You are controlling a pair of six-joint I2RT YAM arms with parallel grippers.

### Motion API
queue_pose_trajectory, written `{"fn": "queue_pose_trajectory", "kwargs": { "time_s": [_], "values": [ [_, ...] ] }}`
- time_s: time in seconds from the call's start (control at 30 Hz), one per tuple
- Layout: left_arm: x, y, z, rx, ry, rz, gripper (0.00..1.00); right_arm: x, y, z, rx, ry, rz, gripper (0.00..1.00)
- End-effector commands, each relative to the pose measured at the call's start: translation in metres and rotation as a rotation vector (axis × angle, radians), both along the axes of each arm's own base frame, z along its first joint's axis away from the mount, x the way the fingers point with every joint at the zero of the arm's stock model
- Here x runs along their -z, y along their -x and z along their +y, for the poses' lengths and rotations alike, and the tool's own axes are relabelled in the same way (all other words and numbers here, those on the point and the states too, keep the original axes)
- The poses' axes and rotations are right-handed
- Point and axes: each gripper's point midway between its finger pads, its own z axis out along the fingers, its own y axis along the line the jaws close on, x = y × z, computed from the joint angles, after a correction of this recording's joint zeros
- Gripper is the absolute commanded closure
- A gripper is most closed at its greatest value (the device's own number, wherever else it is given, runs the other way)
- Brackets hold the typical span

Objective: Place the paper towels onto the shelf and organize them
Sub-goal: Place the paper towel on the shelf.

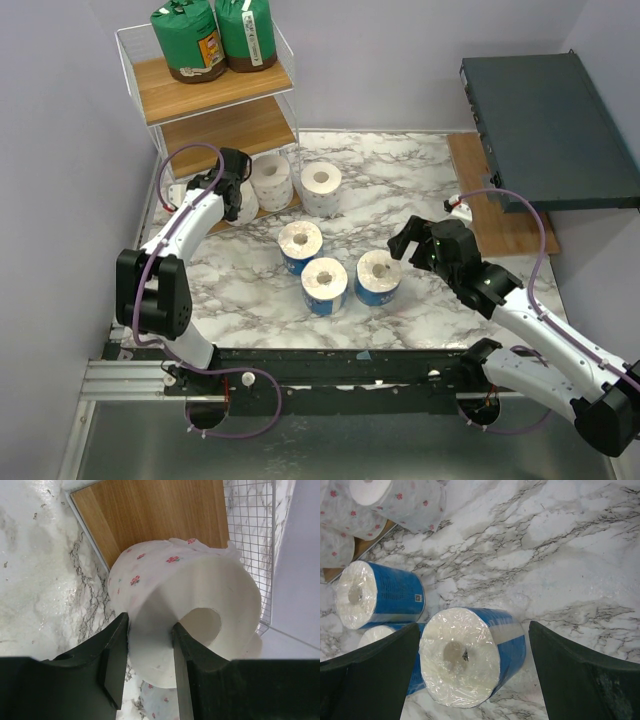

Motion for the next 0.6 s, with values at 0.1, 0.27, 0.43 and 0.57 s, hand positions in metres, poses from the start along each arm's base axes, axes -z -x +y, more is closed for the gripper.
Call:
{"fn": "queue_pose_trajectory", "kwargs": {
  "time_s": [0.1,0.27,0.43,0.57],
  "values": [
    [-0.0165,-0.0233,-0.0015,-0.022,0.009,-0.079,0.92,0.0109,0.0043,0.0004,-0.015,0.016,0.031,0.08],
    [-0.0138,-0.0237,-0.0017,-0.016,0.009,-0.072,0.82,0.012,0.004,0.0007,-0.015,0.018,0.035,0.08],
    [-0.012,-0.0205,-0.0015,-0.005,0.007,-0.071,0.64,0.0116,0.0038,0.0008,-0.014,0.016,0.035,0.08],
    [-0.013,-0.0176,-0.0006,0.001,0.006,-0.075,0.53,0.0114,0.0044,0.0006,-0.014,0.014,0.034,0.08]
  ]
}}
